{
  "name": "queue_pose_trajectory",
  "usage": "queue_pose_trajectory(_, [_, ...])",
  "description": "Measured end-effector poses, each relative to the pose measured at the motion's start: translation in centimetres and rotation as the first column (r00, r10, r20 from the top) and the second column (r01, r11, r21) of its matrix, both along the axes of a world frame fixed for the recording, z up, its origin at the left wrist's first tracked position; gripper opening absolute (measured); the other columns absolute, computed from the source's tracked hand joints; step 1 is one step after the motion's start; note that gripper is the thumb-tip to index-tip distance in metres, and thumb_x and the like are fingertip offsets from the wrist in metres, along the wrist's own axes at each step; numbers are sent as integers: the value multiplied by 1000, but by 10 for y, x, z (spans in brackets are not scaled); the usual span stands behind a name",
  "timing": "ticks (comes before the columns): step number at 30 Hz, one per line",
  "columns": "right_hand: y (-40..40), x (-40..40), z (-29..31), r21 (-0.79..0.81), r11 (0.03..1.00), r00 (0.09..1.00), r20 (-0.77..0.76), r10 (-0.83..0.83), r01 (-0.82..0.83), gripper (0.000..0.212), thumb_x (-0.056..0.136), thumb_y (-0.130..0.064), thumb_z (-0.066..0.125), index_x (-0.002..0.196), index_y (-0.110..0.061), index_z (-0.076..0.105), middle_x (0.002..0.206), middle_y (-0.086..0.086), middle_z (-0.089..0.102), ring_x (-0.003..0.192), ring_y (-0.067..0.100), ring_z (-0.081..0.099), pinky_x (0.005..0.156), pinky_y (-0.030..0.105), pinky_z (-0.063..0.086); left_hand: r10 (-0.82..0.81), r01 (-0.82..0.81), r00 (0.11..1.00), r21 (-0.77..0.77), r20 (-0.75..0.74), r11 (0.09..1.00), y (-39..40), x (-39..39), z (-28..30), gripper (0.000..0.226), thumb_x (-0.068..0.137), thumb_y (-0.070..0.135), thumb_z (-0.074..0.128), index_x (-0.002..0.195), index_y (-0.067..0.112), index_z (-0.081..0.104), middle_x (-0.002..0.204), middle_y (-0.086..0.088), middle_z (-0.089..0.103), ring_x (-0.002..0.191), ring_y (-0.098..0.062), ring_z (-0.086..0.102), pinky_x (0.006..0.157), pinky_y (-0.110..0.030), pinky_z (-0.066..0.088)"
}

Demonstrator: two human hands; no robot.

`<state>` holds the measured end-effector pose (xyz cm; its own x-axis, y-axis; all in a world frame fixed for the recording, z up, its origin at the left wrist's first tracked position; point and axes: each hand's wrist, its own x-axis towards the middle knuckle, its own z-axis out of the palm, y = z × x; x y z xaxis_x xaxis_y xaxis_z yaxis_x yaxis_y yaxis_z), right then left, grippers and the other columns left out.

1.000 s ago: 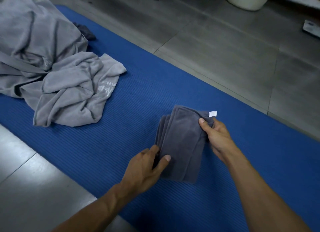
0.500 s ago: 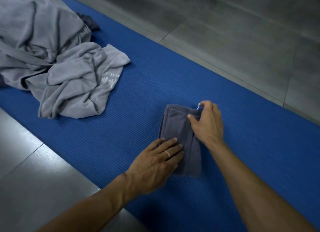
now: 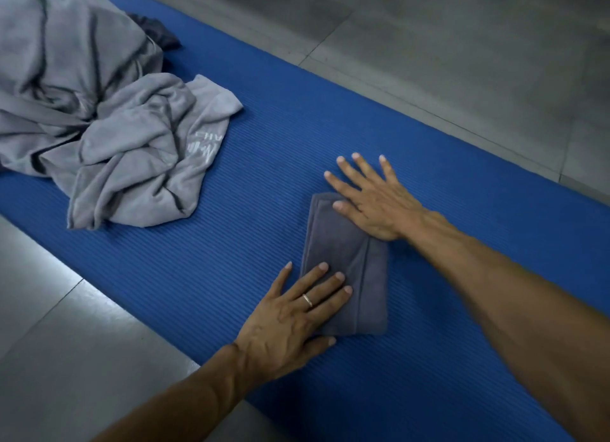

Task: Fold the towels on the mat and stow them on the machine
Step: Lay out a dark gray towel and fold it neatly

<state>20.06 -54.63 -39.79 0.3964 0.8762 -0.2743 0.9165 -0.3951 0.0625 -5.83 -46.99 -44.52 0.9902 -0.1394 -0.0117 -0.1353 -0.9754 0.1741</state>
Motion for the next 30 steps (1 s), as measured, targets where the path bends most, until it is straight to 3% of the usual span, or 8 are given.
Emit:
queue_pose_trajectory(4, [-33,-51,19,308,937,970,-122,210,-164,55,102,-46,17,152,-25,25,161,1,19,150,17,10,121,48,4,25,-25,999,-5,27,1000,-2,1,0,74,90,59,44,153,27,21,157,7,24,146,-19,16,111,-59,23])
queue_pose_trajectory(6, [-63,-65,15,210,949,917,-274,289,-236,57,101,-54,14,152,-30,26,162,-6,15,150,9,3,122,44,0,22,-22,999,-5,35,1000,-2,2,1,75,89,59,45,152,27,22,156,6,27,146,-20,18,111,-60,24])
queue_pose_trajectory(10, [-81,-17,3,-20,998,992,-115,60,-63,58,93,-58,-7,148,-42,-12,158,-14,-20,148,12,-18,119,53,-8,-6,-1,995,78,96,997,-4,7,10,80,82,63,56,147,21,35,149,1,42,142,-24,31,112,-64,19])
queue_pose_trajectory(15, [-91,-25,16,256,963,996,-50,-76,86,68,93,-12,39,155,-24,15,163,4,6,150,21,2,121,50,8,-97,54,970,194,222,979,-29,35,32,91,59,56,79,132,11,49,116,-8,64,111,-30,61,105,-54,40])
queue_pose_trajectory(19, [-107,-51,31,162,987,969,-238,60,-22,92,77,-18,59,155,-32,10,162,-8,-8,149,11,-13,122,43,-2,4,47,956,-165,295,985,-22,35,41,62,70,33,80,122,7,61,115,-11,68,106,-29,66,90,-40,55])
queue_pose_trajectory(24, [-81,-63,33,114,993,964,-263,49,-19,101,65,-58,76,148,-33,25,163,-8,-10,146,10,-24,116,43,-16,145,-168,984,-808,-103,565,34,28,77,47,84,25,74,128,19,58,115,11,67,105,-6,63,88,-25,51])
queue_pose_trajectory(27, [-42,-66,42,246,969,968,-250,31,32,67,74,-41,78,131,-23,47,151,-8,37,147,9,14,120,39,-8,194,-290,950,-920,-244,264,60,26,92,41,81,17,75,119,13,63,108,-1,71,101,-16,67,82,-27,52])
queue_pose_trajectory(30, [-12,-71,67,308,943,928,-373,-5,129,26,78,-33,71,98,-26,57,92,-23,60,96,5,54,114,38,25,191,-339,926,-940,-325,40,87,15,102,44,78,23,75,117,9,63,108,-13,70,97,-22,67,79,-27,54])
